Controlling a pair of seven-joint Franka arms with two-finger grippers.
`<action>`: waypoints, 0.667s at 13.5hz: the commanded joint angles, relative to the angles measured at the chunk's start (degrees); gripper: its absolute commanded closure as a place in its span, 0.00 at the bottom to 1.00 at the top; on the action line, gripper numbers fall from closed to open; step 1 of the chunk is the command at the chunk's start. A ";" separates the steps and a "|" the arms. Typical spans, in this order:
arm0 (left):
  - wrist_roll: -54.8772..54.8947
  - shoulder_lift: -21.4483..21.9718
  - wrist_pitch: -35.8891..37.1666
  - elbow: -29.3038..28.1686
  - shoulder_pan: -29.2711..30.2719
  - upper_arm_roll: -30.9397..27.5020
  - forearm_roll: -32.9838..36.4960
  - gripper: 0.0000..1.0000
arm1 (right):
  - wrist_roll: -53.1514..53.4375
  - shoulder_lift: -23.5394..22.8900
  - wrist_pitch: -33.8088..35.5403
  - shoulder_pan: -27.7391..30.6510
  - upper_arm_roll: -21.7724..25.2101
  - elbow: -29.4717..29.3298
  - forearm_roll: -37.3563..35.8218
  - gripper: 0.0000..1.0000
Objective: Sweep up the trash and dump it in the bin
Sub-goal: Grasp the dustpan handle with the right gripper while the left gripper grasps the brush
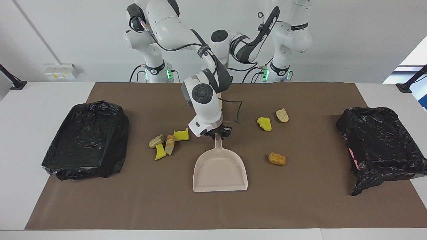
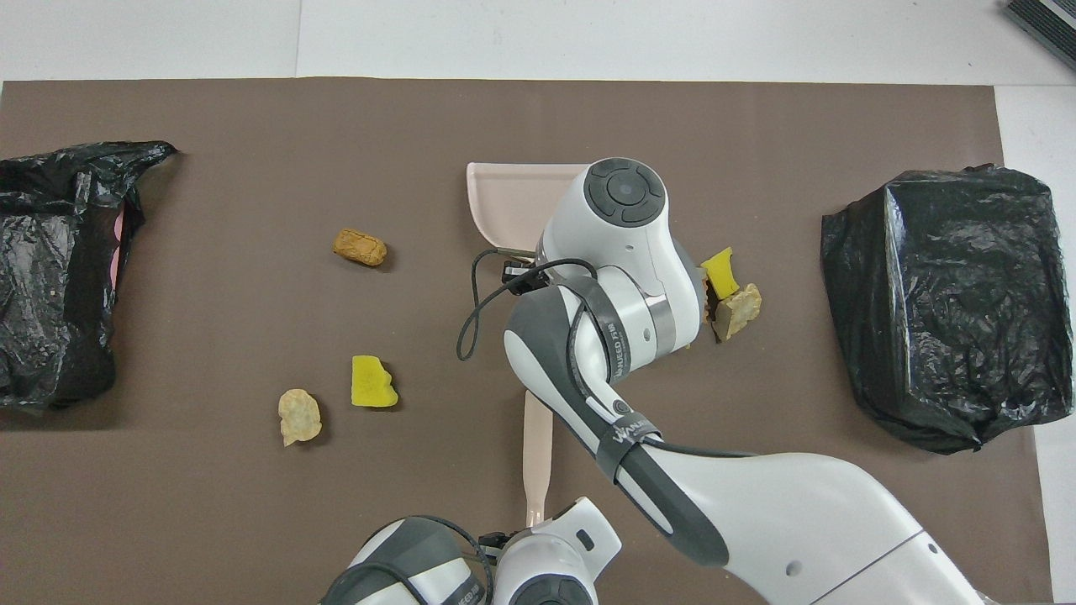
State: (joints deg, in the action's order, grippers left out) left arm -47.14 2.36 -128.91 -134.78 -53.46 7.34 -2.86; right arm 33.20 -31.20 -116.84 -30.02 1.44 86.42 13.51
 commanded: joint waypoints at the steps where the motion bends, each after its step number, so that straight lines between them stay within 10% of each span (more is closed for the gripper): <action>1: -0.76 1.33 4.71 1.44 0.64 -0.48 3.03 0.95 | -2.18 0.61 1.16 0.84 -0.21 0.42 1.08 1.00; 9: -1.73 8.79 19.73 2.32 10.73 -0.57 6.90 1.00 | -28.34 7.37 4.75 5.48 0.58 0.77 0.82 1.00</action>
State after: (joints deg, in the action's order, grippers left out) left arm -47.93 7.77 -113.43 -132.12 -46.11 6.28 2.65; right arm 11.17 -27.87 -115.40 -26.60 2.29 85.86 13.52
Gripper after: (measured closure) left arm 0.744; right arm 0.674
